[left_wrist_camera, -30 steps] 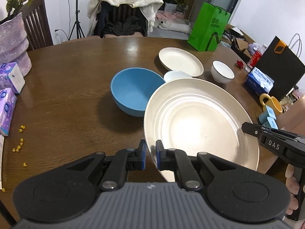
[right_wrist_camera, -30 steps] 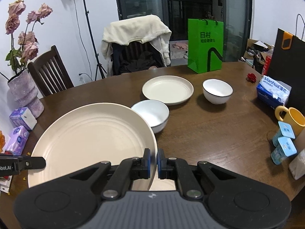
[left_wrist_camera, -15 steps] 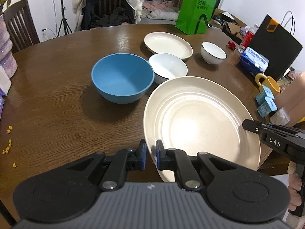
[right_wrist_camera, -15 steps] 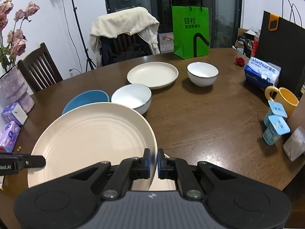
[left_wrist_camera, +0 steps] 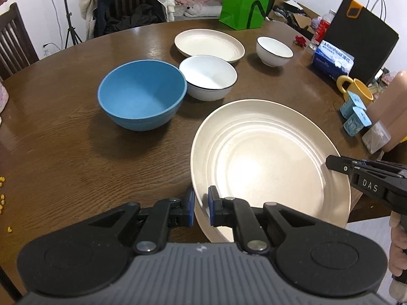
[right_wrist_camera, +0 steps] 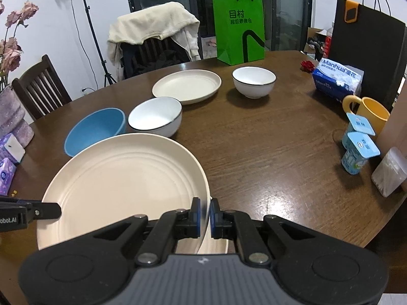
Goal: Organize plates and bowls
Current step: 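Carry the held plate with both grippers over the first placed cream plate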
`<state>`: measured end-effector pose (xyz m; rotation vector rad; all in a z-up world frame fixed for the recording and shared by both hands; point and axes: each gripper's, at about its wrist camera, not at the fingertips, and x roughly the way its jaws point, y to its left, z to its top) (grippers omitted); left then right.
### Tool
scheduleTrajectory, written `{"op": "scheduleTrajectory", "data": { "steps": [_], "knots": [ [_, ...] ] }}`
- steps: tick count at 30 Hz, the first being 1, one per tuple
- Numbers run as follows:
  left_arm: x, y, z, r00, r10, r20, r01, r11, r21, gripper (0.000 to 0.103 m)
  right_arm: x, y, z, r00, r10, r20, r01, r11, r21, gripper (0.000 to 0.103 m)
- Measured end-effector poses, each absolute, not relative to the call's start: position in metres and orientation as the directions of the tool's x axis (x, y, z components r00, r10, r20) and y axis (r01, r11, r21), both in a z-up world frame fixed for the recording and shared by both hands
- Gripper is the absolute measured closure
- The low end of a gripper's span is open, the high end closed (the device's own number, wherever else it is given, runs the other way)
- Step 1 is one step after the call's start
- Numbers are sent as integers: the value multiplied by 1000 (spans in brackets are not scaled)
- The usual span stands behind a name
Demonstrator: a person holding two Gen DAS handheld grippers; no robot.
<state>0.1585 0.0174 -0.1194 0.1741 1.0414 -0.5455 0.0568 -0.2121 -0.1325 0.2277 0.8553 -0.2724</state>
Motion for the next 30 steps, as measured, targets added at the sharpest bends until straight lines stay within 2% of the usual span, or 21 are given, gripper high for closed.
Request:
{"op": "scheduleTrajectory", "data": {
  "steps": [30],
  "knots": [
    [158,-12,-184,343,-259,-903,546,837,-33,90,55,-225,-193,569,-147,-809,303,952,40,95]
  ]
}}
